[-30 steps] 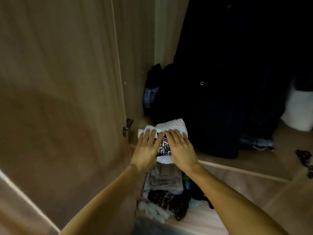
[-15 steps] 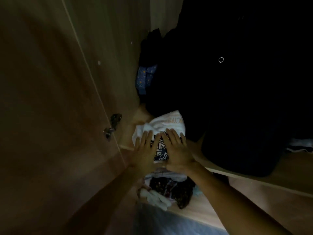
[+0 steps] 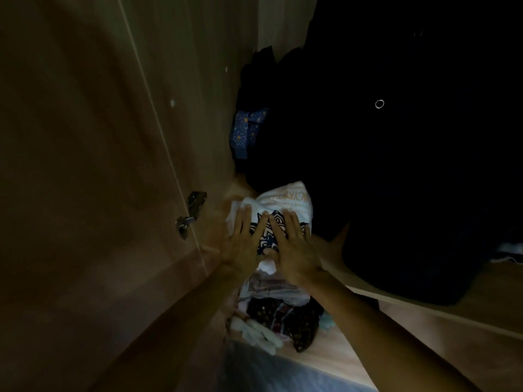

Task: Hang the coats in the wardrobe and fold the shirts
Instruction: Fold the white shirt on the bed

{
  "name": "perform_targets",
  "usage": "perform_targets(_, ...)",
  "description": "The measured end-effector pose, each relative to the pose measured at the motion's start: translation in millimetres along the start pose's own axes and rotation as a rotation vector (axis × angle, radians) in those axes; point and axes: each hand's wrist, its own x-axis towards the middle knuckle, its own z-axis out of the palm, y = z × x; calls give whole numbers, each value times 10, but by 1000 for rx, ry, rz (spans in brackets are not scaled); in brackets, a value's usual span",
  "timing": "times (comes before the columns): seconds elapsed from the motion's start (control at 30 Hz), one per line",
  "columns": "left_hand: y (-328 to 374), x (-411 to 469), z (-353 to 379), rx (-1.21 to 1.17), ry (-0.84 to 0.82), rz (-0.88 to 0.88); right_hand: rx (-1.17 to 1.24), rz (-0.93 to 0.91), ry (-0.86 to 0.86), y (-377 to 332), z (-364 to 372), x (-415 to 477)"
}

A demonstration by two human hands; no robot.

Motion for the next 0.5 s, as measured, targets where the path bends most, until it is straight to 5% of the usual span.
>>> perform_targets(0.2, -213, 436, -77, 201, -119, -79, 113, 64, -2, -53, 195, 576)
perform_targets(0.5, -186, 78, -433, -16, -121, -99, 143, 78, -16, -240, -106, 362)
